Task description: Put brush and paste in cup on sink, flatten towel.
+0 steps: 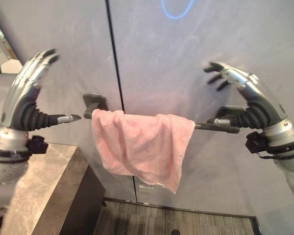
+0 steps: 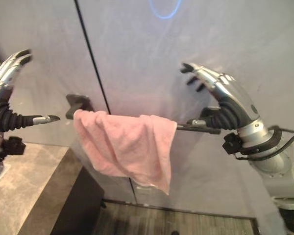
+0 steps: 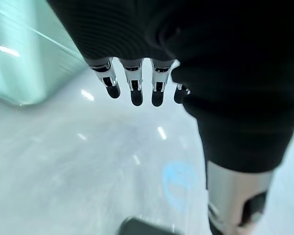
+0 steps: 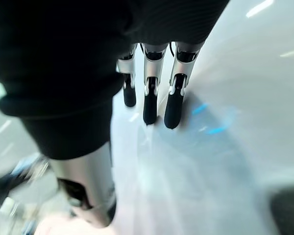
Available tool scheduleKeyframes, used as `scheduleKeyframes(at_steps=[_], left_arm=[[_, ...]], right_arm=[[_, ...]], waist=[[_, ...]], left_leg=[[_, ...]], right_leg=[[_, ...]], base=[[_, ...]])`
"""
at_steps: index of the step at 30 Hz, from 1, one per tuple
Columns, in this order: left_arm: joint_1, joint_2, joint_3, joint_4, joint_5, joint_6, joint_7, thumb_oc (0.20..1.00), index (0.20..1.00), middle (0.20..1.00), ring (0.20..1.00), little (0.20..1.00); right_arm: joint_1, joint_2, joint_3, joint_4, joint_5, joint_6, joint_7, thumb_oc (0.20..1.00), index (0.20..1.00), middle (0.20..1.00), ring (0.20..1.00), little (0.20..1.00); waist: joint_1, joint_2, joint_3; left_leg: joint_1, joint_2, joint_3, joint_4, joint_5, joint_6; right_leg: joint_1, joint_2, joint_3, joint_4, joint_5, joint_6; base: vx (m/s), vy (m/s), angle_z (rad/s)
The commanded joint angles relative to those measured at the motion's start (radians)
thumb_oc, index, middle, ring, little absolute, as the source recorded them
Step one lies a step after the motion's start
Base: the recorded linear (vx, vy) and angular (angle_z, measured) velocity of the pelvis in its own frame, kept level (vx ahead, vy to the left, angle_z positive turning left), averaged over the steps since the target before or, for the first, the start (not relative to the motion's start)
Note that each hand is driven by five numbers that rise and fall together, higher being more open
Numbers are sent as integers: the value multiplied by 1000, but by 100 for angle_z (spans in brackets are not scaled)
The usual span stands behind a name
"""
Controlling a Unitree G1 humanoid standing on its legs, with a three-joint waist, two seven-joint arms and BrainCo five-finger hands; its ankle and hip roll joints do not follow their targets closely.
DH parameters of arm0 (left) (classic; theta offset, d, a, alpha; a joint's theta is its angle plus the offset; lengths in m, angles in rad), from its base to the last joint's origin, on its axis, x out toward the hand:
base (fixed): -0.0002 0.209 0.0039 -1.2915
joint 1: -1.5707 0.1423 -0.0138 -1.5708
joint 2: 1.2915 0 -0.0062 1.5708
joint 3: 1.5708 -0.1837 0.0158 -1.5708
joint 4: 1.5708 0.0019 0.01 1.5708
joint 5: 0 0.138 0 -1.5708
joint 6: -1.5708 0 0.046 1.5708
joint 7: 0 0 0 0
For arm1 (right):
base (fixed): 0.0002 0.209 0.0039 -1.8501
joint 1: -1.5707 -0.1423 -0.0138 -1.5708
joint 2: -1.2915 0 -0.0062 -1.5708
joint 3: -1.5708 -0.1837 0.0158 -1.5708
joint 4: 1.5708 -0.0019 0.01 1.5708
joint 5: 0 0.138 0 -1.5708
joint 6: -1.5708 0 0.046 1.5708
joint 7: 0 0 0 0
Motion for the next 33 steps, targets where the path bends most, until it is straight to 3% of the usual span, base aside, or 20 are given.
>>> scheduleKeyframes(at_steps=[1,6,10,16,21,26,33], left_arm=[[-76,119,-38,-46,-42,-50,-67,1000,1000,1000,1000,1000],[-98,206,-137,-51,-64,-64,-146,1000,1000,1000,1000,1000],[-144,220,-232,-62,-31,-77,-175,1000,1000,1000,1000,1000],[-271,188,-426,-74,-26,-92,-197,1000,1000,1000,1000,1000],[-325,150,-542,-53,-16,-94,-212,1000,1000,1000,1000,1000],[-230,173,-542,-7,28,-123,-227,1000,1000,1000,1000,1000],[-26,157,-444,122,71,-130,-206,1000,1000,1000,1000,1000]], right_arm=[[-133,-48,60,-35,63,-4,49,1000,1000,1000,1000,1000],[-202,-89,193,-14,15,7,111,1000,1000,1000,1000,1000],[-195,-81,228,-19,-39,5,128,1000,1000,1000,1000,1000],[-96,-28,219,-60,-131,-17,116,1000,1000,1000,1000,1000],[-57,-11,278,-53,-234,-30,126,1000,1000,1000,1000,1000],[25,-95,280,-49,-285,-72,145,1000,1000,1000,1000,1000],[200,-246,197,10,-356,-107,144,1000,1000,1000,1000,1000]], waist=[[8,-29,7],[8,-28,16],[-1,-25,25],[-26,-15,46],[-37,2,58],[-37,15,65],[-38,16,58]], left_leg=[[38,-40,12,5,-7,-1],[34,-44,13,5,-4,-1],[29,-45,9,5,-3,1],[23,-52,5,5,-8,9],[23,-65,14,5,-15,18],[23,-78,29,5,-18,20],[18,-86,32,5,-19,19]], right_leg=[[48,-27,-15,7,0,73],[45,-31,-22,6,5,77],[41,-35,-26,8,5,79],[31,-46,-27,23,2,86],[23,-59,-14,25,6,92],[14,-73,-2,17,20,103],[17,-86,-8,8,32,114]], base=[[0,0,0],[-2,7,0],[-4,9,0],[-5,17,3],[1,29,0],[-6,43,-4],[3,13,-5]])
